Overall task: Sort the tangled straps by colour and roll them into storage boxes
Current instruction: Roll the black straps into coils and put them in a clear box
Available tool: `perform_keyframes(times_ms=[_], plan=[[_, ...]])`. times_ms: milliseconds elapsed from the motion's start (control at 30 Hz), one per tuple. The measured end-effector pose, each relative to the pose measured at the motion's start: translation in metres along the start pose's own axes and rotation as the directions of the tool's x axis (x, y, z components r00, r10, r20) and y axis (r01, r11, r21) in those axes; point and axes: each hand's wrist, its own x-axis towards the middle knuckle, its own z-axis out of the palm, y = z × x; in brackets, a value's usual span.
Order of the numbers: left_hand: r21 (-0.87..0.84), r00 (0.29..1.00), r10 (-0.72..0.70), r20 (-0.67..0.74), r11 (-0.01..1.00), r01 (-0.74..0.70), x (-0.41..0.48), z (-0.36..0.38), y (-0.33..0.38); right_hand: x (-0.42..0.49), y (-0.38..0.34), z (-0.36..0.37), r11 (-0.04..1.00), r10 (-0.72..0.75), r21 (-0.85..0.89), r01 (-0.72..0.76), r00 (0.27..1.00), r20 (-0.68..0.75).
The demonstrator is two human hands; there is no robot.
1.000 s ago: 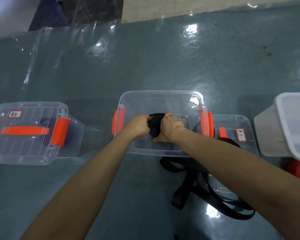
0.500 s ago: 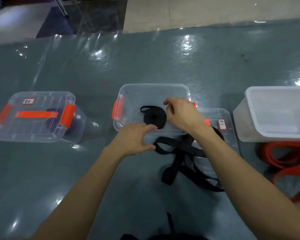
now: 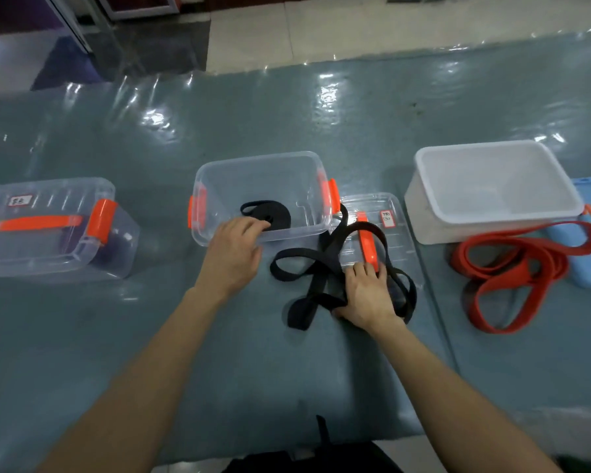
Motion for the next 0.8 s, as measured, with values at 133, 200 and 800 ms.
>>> perform_keyframes(times_ms=[133, 200, 800], plan=[[-0.013, 0.991, 0.076, -0.113, 0.997, -0.078, -0.040, -0.002, 0.013, -0.005, 0.002, -0.004, 0.996, -0.084, -0.009, 0.084, 0.996, -0.022], [-0.031, 0.992, 0.088, -0.087, 0.995, -0.091, -0.061, -0.001, 0.016, -0.010, 0.004, -0.015, 0.995, -0.096, 0.026, 0.099, 0.992, -0.087], [-0.678, 0.991, 0.063, 0.121, 0.734, 0.036, -0.098, -0.093, 0.031, -0.141, -0.108, -0.248, 0.743, -0.372, 0.589, 0.317, 0.928, -0.031]])
